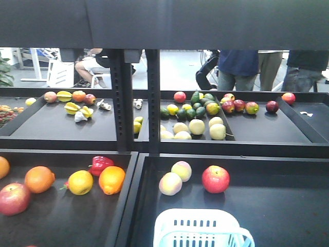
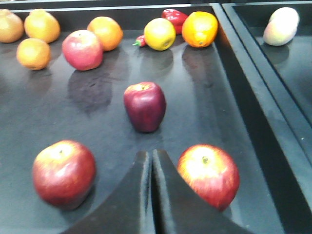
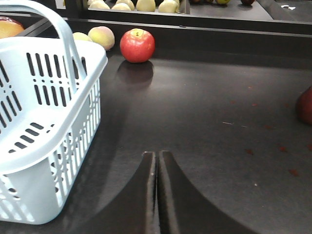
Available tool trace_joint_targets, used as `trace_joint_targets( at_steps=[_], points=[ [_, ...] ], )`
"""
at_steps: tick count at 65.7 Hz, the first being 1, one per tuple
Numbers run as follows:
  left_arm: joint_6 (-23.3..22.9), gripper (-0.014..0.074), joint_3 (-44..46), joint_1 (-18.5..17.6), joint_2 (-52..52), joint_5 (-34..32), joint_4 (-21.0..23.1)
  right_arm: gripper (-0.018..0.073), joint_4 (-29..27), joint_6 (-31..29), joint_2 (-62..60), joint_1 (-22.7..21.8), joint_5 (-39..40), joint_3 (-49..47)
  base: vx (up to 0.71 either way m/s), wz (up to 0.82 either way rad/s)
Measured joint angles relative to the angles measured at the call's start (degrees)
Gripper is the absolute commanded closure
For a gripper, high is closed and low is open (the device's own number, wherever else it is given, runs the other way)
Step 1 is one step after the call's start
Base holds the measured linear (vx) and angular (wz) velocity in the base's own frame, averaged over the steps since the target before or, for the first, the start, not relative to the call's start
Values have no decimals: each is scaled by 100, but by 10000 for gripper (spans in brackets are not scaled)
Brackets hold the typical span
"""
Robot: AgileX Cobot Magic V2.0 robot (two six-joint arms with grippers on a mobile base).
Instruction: Pick three apples into basket with both arms
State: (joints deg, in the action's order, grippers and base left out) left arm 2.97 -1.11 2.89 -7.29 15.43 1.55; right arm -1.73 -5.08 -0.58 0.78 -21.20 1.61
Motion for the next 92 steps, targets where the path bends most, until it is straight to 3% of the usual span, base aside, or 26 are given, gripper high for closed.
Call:
trace_joint_targets(
  at_steps=[92],
  points=[
    [0,603,0,0,0,0,0,564,0,0,0,0,0,0,2,-6]
  ],
)
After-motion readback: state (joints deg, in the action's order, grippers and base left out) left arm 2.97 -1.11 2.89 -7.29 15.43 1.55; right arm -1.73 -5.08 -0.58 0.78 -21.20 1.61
